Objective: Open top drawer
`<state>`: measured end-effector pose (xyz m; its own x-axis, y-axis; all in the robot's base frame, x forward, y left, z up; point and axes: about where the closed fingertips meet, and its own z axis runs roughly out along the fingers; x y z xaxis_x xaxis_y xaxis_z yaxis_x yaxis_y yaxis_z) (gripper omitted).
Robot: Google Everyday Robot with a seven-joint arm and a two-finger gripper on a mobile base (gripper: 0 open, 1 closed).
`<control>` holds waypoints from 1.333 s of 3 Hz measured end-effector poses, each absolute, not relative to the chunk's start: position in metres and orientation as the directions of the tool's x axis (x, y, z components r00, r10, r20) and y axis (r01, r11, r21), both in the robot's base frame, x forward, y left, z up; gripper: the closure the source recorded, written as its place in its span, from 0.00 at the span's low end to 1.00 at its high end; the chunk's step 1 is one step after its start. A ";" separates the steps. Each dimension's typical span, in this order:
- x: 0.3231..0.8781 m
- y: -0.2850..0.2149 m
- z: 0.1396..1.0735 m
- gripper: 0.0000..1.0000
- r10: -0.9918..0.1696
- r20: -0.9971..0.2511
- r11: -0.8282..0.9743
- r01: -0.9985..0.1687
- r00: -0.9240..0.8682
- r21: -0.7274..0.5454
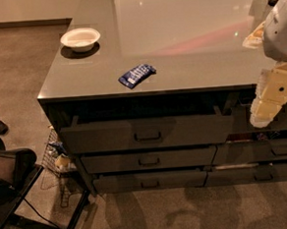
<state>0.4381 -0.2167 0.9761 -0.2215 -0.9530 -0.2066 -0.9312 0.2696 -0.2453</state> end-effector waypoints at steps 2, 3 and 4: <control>0.443 -0.211 0.967 0.00 -0.954 -0.229 0.247 -0.937 -0.192 -0.248; 0.445 -0.200 0.943 0.00 -0.955 -0.268 0.196 -0.945 -0.124 -0.263; 0.449 -0.188 0.913 0.00 -0.944 -0.326 0.157 -0.942 -0.055 -0.296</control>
Offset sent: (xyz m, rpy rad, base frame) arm 0.0110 0.0128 -0.0291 0.0538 -0.0009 0.0741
